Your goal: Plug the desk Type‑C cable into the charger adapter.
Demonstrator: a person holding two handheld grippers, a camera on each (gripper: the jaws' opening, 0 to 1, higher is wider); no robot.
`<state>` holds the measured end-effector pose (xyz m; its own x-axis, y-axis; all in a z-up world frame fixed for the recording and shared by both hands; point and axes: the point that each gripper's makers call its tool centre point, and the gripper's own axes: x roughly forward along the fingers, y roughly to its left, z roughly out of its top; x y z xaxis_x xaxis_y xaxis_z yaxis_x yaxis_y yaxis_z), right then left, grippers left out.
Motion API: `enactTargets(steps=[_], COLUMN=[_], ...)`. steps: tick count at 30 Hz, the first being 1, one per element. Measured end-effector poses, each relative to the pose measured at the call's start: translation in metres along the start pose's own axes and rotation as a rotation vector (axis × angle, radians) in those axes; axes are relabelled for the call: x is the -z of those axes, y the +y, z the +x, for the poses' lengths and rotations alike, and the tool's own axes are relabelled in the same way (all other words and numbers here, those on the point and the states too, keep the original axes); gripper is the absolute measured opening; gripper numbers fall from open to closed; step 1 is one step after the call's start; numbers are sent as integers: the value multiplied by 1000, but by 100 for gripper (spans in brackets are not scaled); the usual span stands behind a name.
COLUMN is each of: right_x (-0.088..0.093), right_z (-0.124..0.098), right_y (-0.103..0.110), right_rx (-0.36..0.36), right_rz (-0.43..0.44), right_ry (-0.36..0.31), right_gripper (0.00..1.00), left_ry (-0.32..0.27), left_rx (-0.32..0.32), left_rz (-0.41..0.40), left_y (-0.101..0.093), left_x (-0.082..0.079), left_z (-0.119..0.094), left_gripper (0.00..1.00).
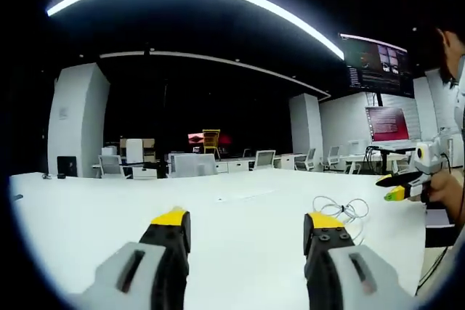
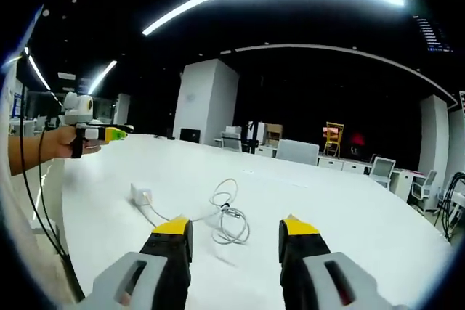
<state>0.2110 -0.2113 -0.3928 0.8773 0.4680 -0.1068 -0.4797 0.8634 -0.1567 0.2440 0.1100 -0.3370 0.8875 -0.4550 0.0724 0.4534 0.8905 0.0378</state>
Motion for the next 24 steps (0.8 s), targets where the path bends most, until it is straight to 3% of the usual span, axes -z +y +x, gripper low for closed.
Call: enactTargets(steps=[8, 13, 16, 21, 24], right_x=[1, 3, 4, 4, 6], right_z=[0, 1, -1, -5, -5], right_y=[7, 10, 13, 16, 15], right_rx=[-16, -40, -59, -77, -65], right_rz=[12, 13, 18, 15, 13], right_ry=[7, 16, 20, 27, 38], right_gripper=[49, 49, 49, 49, 49], left_ry=[19, 54, 91, 114, 158], left_rx=[30, 137, 218, 269, 305], left_rz=[-7, 12, 63, 90, 65], left_y=[-3, -20, -36, -36, -36], left_x=[12, 18, 23, 21, 25], left_z=[-3, 1, 2, 9, 15], left_gripper=[63, 63, 63, 63, 62])
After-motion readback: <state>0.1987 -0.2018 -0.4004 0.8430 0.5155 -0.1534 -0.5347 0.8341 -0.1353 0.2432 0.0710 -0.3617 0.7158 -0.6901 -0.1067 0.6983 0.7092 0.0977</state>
